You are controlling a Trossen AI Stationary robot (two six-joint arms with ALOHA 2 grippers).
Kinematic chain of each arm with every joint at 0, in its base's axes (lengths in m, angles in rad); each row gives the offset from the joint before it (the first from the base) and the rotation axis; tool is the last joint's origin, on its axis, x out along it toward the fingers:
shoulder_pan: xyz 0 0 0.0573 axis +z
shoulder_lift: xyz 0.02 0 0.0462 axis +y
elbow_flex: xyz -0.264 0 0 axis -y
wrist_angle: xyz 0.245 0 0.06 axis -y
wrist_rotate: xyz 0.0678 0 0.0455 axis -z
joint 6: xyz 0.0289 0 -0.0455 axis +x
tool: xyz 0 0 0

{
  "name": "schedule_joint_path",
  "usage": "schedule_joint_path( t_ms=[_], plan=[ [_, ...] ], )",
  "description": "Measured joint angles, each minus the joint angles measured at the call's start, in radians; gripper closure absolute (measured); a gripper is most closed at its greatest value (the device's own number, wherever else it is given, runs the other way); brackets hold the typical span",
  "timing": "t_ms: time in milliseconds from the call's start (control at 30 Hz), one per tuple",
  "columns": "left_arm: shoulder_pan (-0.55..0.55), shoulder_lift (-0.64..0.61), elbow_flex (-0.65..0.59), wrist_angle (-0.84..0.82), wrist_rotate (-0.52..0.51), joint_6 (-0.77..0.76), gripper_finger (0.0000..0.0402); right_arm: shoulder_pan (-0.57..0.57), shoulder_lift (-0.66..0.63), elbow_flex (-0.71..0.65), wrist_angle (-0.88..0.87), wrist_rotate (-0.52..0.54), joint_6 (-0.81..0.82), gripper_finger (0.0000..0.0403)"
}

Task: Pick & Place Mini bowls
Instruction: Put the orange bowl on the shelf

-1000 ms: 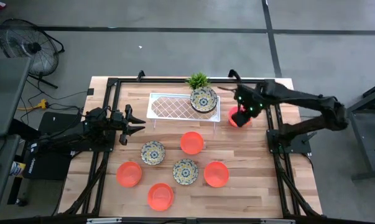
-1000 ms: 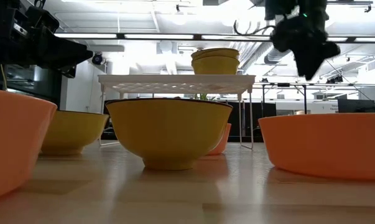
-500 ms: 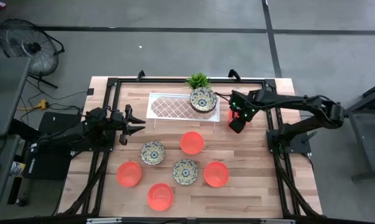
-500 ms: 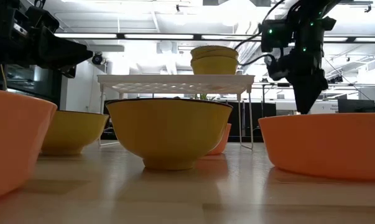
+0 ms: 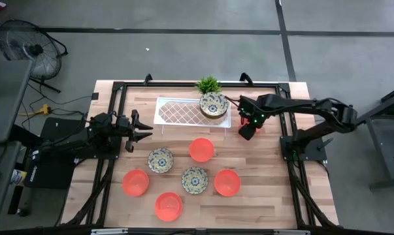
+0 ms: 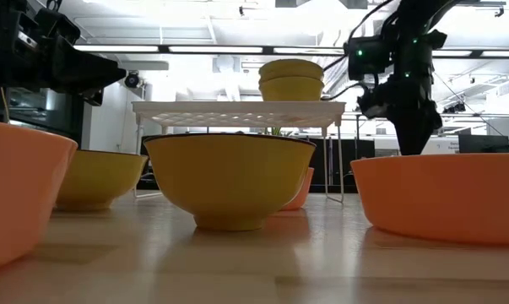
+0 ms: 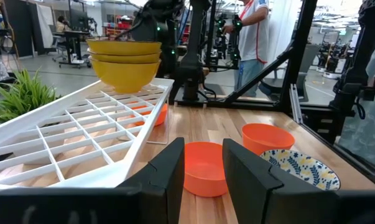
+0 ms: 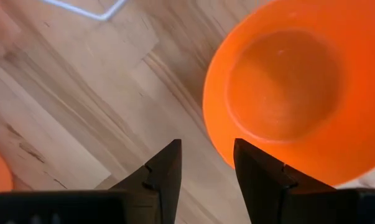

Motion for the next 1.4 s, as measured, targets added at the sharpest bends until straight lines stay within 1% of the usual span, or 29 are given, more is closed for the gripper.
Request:
schedule_joint_path(
  t_ms=[67,167,333,400,500,667,767,1033,1267,1400],
  plan=[
    [0.000,0.000,0.000,0.000,0.000,0.000,0.0296,0.000,-0.013,0.007,-0.004,0.002,0.022,0.0269],
    [0.000,0.000,0.000,0.000,0.000,0.000,0.0296,-0.004,-0.030,0.010,-0.028,0.014,0.101,0.0269],
    [0.000,0.000,0.000,0.000,0.000,0.000,0.0296,-0.030,-0.034,0.010,-0.123,0.015,0.343,0.0269],
    [0.000,0.000,0.000,0.000,0.000,0.000,0.0296,-0.040,-0.035,0.010,-0.135,0.016,0.412,0.0269],
    [0.000,0.000,0.000,0.000,0.000,0.000,0.0296,-0.059,-0.035,0.010,-0.157,0.025,0.465,0.0269],
    [0.000,0.000,0.000,0.000,0.000,0.000,0.0296,-0.111,-0.035,0.010,-0.207,0.090,0.545,0.0269],
    [0.000,0.000,0.000,0.000,0.000,0.000,0.0296,-0.146,-0.035,0.010,-0.219,0.096,0.585,0.0269],
    [0.000,0.000,0.000,0.000,-0.001,0.000,0.0296,-0.215,-0.035,-0.060,-0.177,0.093,0.662,0.0269],
    [0.000,0.000,0.000,0.000,-0.004,0.000,0.0296,-0.246,-0.035,-0.148,0.010,0.046,0.713,0.0269],
    [0.000,0.000,0.000,0.000,-0.005,0.000,0.0296,-0.250,-0.035,-0.188,0.042,0.045,0.739,0.0269]
  ],
)
